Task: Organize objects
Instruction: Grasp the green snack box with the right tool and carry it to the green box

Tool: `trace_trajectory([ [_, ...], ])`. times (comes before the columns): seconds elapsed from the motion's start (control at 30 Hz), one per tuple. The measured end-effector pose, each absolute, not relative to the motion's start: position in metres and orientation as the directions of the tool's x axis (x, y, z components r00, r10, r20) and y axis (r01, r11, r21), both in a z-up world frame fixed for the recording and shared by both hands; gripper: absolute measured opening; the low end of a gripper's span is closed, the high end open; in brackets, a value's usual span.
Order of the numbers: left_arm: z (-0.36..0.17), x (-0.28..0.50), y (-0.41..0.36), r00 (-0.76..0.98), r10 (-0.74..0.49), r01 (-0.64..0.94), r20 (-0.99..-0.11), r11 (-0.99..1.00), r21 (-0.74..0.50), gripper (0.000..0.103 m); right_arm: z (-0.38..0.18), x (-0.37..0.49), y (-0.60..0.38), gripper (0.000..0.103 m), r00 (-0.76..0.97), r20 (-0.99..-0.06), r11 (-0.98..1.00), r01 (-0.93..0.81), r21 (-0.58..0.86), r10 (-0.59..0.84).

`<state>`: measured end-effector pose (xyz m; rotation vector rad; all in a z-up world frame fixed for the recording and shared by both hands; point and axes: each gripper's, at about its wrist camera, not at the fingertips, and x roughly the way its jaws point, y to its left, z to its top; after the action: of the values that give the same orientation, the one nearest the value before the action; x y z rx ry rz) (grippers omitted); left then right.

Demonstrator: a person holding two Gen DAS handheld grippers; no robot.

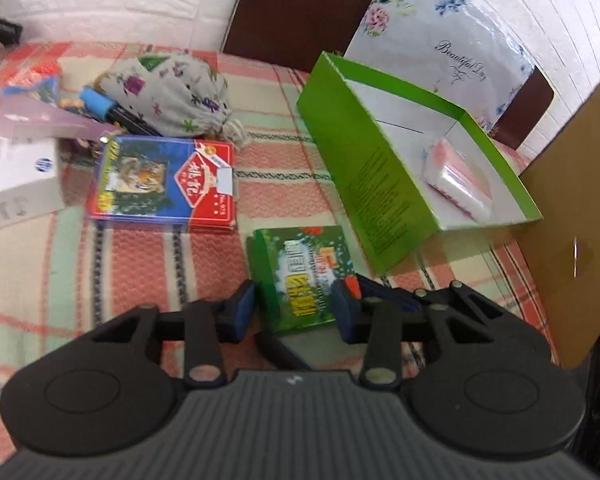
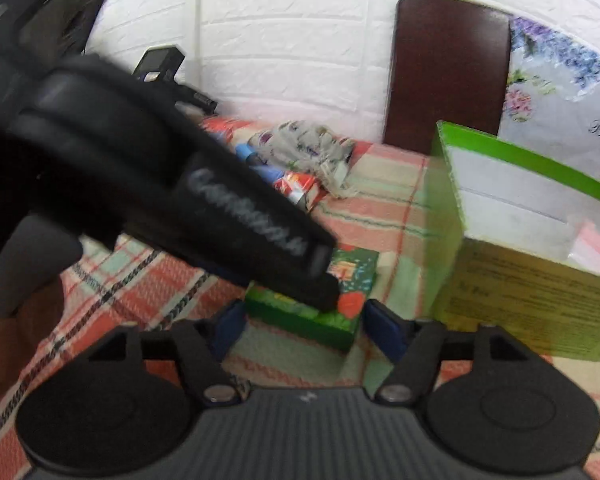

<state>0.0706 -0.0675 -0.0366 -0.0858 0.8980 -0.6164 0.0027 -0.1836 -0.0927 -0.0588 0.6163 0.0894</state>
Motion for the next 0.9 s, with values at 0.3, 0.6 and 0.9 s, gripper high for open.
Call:
trace_trajectory([
  [0.3,0.030,0.042,-0.068,0.566,-0.586,0.543,-0.580,0.794,-0.272,0.032,-0.050,-0.045,-0.188,0.066,0.945,-0.326,0.993,-0.062,-0.104,0.025],
  [0.6,0.029,0.071,-0.176,0.502,-0.658,0.682,-0.561,0.700,-0.211,0.032,-0.047,-0.030,-0.282,0.066,0.934,-0.323,0.988,0.149,-0.044,-0.156],
  [0.9,0.004,0.091,-0.213,0.480,-0.605,0.655,-0.635,0.729,-0.199,0.035,-0.070,-0.024,-0.321,0.077,0.906,-0.377,0.977,0.212,0.015,-0.191],
])
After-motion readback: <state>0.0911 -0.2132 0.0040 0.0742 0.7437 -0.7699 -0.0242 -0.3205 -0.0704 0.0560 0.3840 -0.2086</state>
